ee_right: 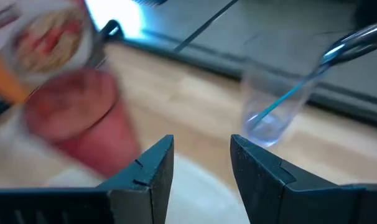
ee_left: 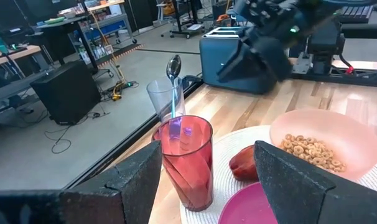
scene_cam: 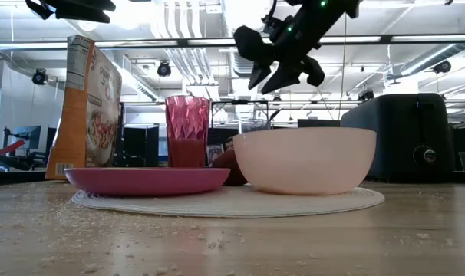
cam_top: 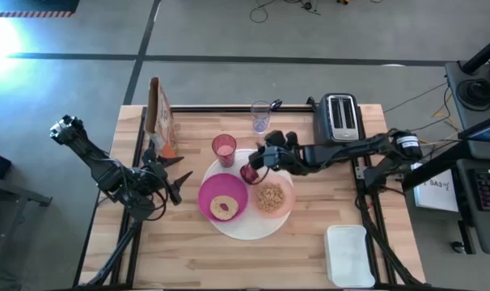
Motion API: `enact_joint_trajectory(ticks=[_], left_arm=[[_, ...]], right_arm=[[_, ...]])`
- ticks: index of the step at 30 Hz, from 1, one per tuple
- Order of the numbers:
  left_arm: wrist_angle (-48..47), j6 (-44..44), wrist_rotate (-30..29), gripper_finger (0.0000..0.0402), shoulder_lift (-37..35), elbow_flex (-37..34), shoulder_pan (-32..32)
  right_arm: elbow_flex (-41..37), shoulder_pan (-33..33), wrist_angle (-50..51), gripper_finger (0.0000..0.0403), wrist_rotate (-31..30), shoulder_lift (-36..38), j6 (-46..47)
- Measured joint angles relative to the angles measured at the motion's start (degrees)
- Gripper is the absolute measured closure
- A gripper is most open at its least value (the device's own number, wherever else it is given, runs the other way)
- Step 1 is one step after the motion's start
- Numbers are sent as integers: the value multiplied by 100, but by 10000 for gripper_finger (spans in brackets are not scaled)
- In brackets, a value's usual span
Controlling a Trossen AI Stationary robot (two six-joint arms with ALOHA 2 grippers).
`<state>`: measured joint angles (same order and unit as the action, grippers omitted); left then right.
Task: Arrange a breakfast setting
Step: Put the spoon on the white mat to the right of the orange bowl
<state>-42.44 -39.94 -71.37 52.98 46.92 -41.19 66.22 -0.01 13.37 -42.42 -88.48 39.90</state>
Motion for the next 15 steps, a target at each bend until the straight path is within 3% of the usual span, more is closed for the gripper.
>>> enact_joint_trajectory(ticks=[3, 15], left_arm=[[2, 0, -2, 164, -32, 0, 0], [-17, 193, 146, 164, -70, 295, 0]], right_arm=[[0, -219, 0, 260, -142, 19, 0], [-2, -1095, 6, 219, 825, 143, 524]])
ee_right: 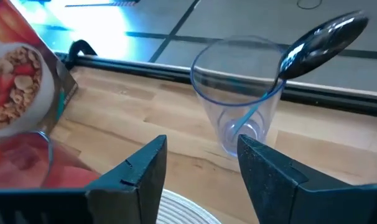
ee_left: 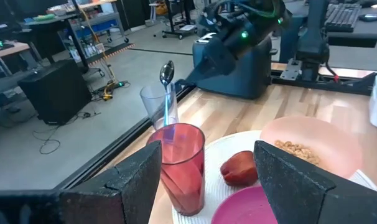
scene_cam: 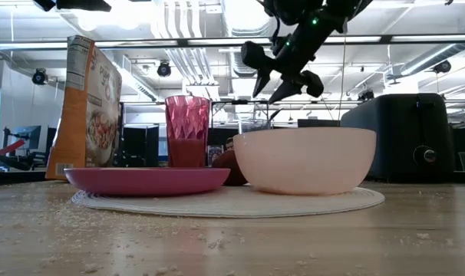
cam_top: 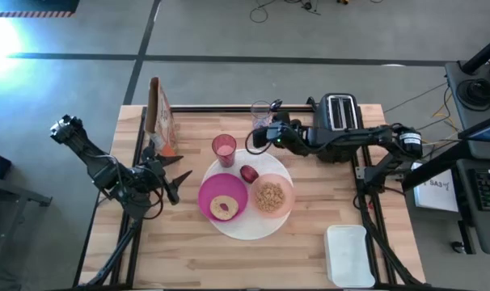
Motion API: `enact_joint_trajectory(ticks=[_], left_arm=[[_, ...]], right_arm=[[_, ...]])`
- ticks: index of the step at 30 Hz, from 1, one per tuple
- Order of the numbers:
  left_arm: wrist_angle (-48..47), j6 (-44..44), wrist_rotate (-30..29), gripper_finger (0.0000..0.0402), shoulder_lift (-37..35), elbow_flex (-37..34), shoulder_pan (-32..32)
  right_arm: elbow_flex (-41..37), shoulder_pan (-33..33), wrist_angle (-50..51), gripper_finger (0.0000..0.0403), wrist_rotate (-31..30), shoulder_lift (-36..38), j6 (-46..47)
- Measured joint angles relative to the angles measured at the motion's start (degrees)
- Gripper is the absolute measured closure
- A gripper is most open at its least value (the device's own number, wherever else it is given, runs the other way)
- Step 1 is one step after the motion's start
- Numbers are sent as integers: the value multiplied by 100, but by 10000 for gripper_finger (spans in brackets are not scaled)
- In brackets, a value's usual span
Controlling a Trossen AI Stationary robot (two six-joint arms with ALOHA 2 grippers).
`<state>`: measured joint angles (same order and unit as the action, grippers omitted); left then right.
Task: Arrange a breakfast setting
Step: Put the spoon on the white mat to the right of the orange bowl
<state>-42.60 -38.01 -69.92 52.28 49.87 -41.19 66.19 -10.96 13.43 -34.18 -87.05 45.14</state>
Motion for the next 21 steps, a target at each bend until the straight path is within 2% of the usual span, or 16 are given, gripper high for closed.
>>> enact_joint_trajectory(ticks=[8, 14, 21], left_arm=[[-23, 7, 43, 164, 12, 122, 0], [-3, -20, 45, 164, 12, 122, 0], [-7, -9, 54, 164, 12, 122, 0]], right_arm=[[0, -221, 216, 188, -42, 243, 7], [0, -520, 525, 188, -29, 186, 560], [-2, -689, 519, 188, -95, 176, 593]])
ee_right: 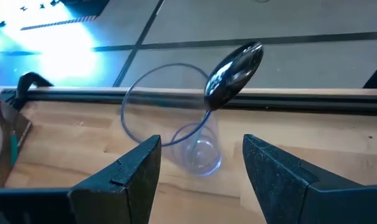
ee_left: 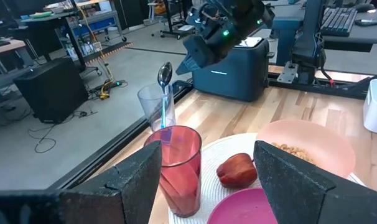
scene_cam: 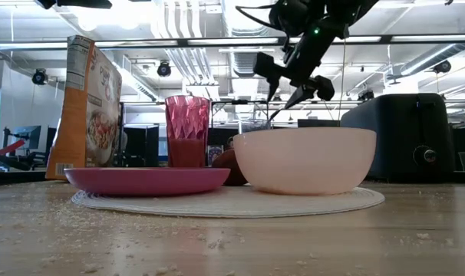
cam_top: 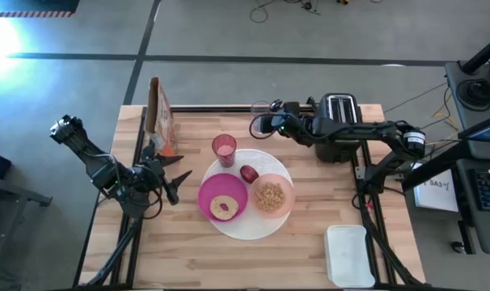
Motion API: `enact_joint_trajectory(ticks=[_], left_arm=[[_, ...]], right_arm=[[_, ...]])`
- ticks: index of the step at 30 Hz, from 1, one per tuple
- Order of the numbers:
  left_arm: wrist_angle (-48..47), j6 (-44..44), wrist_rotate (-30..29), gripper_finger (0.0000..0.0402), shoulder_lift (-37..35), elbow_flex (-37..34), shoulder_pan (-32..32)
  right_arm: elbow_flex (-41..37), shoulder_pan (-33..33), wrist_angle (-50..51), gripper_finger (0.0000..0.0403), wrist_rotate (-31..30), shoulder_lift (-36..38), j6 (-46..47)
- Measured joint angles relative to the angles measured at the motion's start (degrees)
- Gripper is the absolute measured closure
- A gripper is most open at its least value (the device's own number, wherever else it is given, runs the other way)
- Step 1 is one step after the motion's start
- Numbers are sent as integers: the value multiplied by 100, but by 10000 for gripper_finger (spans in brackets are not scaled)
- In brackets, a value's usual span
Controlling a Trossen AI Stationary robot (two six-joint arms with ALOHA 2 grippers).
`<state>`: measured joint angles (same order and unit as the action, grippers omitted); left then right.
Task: Arrange a breakfast setting
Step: Put the spoon on the white mat to the right of the orange bowl
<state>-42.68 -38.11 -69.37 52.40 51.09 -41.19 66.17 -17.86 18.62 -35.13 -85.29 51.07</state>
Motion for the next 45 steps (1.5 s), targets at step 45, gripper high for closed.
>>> enact_joint_trajectory(ticks=[45], left_arm=[[-17, 309, -226, 164, 0, -9, 0]], right_arm=[[4, -620, -1153, 287, -241, -579, -761]])
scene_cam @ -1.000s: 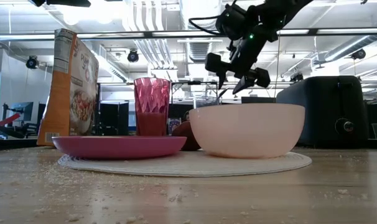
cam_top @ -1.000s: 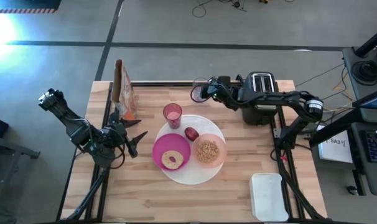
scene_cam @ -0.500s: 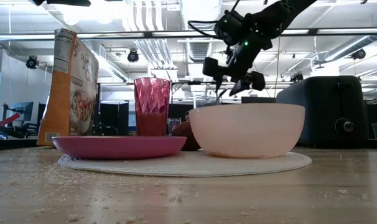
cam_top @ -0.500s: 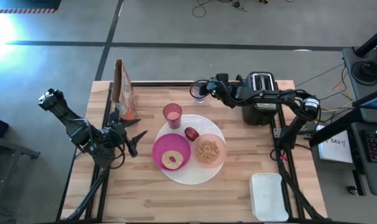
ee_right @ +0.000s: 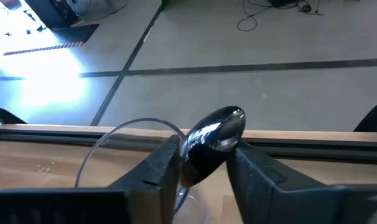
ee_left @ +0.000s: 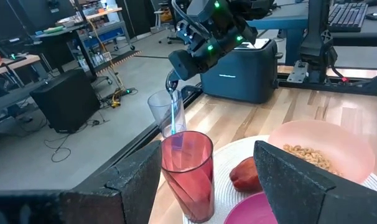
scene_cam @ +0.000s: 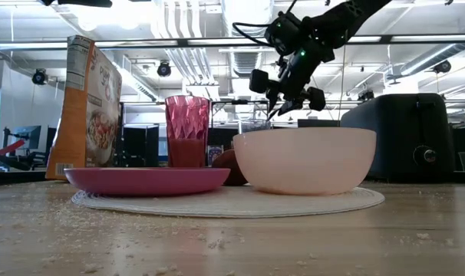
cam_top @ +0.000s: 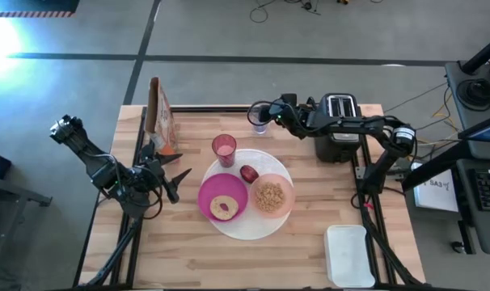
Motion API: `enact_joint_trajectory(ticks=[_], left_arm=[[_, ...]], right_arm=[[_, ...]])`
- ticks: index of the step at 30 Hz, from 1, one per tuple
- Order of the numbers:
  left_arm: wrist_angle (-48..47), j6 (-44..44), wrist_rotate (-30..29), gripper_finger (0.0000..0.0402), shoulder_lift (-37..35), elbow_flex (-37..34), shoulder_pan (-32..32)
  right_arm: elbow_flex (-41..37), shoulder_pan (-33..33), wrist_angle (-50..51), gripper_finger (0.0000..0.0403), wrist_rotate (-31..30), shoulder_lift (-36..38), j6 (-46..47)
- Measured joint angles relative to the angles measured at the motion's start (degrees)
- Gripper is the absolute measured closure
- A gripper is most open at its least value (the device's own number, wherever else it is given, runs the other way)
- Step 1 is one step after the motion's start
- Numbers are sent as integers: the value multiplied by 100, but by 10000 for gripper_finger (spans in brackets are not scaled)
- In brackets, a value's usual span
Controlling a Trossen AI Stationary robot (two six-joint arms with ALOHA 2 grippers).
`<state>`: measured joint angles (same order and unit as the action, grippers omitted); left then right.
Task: Arrange a breakfast setting
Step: Put the spoon on the white mat to the right of the orange bowl
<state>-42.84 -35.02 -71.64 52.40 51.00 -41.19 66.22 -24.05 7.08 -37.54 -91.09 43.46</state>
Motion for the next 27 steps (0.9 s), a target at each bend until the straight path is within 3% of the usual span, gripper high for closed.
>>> enact_joint_trajectory(ticks=[11, 27], left_arm=[[-1, 1, 2, 164, 0, 0, 0], [-1, -1, 5, 164, 0, 0, 0]], right_arm=[[9, 2, -79, 362, -12, 10, 20], [2, 15, -292, 372, 79, 22, -9]])
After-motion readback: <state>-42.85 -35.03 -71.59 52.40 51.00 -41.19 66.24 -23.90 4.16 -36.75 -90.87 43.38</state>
